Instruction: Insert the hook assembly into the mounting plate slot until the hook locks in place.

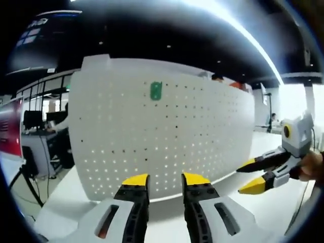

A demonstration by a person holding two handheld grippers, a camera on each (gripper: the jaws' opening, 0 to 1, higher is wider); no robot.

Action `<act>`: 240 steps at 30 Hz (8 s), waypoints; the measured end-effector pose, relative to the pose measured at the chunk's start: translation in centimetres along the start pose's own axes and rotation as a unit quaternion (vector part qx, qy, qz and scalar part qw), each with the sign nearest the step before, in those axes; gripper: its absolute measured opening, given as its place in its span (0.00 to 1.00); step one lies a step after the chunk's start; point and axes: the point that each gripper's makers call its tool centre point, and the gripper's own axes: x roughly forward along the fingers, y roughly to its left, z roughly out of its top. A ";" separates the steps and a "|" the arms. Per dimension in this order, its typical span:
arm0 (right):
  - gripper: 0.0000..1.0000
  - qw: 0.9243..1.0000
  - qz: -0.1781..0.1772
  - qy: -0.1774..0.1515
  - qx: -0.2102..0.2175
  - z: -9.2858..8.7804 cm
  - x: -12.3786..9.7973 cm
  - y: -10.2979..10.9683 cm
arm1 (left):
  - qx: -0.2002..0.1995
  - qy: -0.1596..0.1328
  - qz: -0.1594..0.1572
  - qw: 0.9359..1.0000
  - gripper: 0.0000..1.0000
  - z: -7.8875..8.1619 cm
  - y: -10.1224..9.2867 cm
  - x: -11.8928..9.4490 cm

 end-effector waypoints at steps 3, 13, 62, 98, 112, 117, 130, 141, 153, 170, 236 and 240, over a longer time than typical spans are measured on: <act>0.41 1.000 -0.001 0.012 -0.001 -0.8 0.3 0.0 | -0.006 -0.001 -0.002 1.000 0.25 0.0 0.2 0.2; 0.41 0.999 0.009 0.053 -0.004 -3.4 1.8 1.2 | 0.004 0.004 -0.032 0.999 0.25 -0.5 -1.2 0.5; 0.32 0.983 0.056 0.133 0.116 -10.0 7.7 3.8 | 0.018 0.023 -0.056 0.998 0.23 -1.6 -2.0 1.0; 0.04 0.989 0.016 0.148 -0.002 -9.9 7.5 2.3 | 0.016 0.022 -0.068 0.997 0.18 -1.5 -2.4 0.9; 0.02 0.988 0.017 0.154 -0.017 -10.1 8.1 2.3 | 0.017 0.025 -0.065 0.997 0.17 -1.7 -2.2 0.9; 0.00 0.988 0.016 0.153 -0.016 -10.0 8.0 2.1 | 0.019 0.027 -0.066 0.997 0.17 -1.7 -2.3 1.0; 0.00 0.988 0.006 0.157 0.010 -10.1 7.0 0.8 | 0.021 0.026 -0.071 0.997 0.17 -1.7 -2.6 1.0; 0.00 0.991 -0.004 0.123 0.043 -8.1 6.2 0.1 | 0.024 0.025 -0.079 0.996 0.17 -1.6 -3.0 1.0; 0.00 0.996 -0.011 0.031 0.078 -3.0 5.2 0.0 | 0.024 0.028 -0.095 0.995 0.17 -1.8 -4.0 1.0; 0.00 0.991 0.001 -0.068 0.116 1.8 3.8 0.3 | 0.026 0.015 -0.132 0.991 0.15 -1.3 -5.9 0.7; 0.00 0.972 0.119 -0.159 0.128 6.4 1.6 4.3 | -0.097 0.007 -0.214 0.972 0.06 -0.9 -8.4 0.3; 0.00 0.973 0.122 -0.158 0.118 6.4 1.6 4.4 | -0.097 0.007 -0.214 0.972 0.06 -0.9 -8.4 0.3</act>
